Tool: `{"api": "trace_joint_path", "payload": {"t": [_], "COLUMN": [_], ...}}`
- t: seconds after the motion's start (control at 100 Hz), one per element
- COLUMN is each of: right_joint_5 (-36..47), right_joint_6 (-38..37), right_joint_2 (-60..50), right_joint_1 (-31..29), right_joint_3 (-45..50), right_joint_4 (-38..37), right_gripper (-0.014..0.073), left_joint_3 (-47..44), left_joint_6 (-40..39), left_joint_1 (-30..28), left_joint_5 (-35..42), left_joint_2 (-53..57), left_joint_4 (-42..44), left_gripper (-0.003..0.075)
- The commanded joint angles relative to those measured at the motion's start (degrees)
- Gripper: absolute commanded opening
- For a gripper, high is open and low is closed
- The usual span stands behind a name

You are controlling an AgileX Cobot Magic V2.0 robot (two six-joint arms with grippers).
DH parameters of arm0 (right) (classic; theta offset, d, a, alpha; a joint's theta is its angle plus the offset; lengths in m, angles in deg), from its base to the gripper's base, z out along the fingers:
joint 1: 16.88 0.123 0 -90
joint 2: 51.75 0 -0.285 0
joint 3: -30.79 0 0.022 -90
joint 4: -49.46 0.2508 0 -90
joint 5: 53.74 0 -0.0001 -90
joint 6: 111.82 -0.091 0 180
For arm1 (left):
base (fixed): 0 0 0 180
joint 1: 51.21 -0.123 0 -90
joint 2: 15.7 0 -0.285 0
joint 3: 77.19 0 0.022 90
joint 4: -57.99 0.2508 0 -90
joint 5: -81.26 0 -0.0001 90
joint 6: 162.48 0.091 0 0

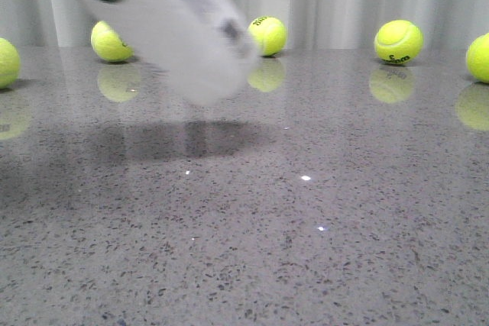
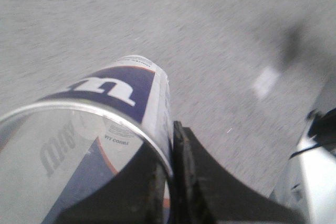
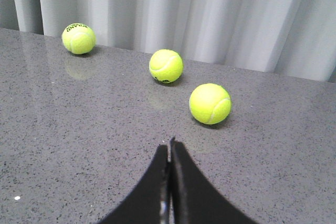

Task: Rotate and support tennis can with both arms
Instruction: 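Lift the can with the left gripper and swing it toward the left arm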

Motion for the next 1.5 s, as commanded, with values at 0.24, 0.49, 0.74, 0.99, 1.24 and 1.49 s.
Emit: {"api": "trace_joint_path", "payload": {"t": [0.24, 0.49, 0.74, 0.99, 1.24, 1.49], "right_joint_5": [5.01, 5.01, 5.01, 5.01, 5.01, 5.01], "right_joint_6": [-0.04, -0.04, -0.04, -0.04, -0.04, -0.04], "right_joint_2": [0.18, 0.18, 0.18, 0.18, 0.18, 0.18], "right_joint_1": [-0.31, -0.31, -0.31, -0.31, -0.31, -0.31], "right_joint_3": [-1.51, -1.51, -1.51, -1.51, -1.51, -1.51], "right_joint_4": [-0.36, -0.36, -0.36, -0.36, -0.36, -0.36], "right_gripper": [-0.0066, -0.0066, -0.0066, -0.0066, -0.0066, -0.0066], "left_joint_3": [5.24, 5.24, 5.02, 5.02, 5.74, 6.6], "left_joint_6": [-13.19, -15.69, -15.69, -17.36, -17.36, -17.36], "left_joint_1": [-0.14, -0.14, -0.14, -0.14, -0.14, -0.14], "left_joint_5": [-8.57, -8.57, -8.57, -8.57, -8.24, -4.08], "left_joint_2": [4.16, 4.77, 3.09, -0.87, -2.04, -2.6], "left_joint_4": [24.68, 32.06, 32.06, 32.06, 30.29, 30.29], "left_gripper": [-0.0021, -0.0021, -0.0021, 0.0012, 0.0516, 0.064]}}
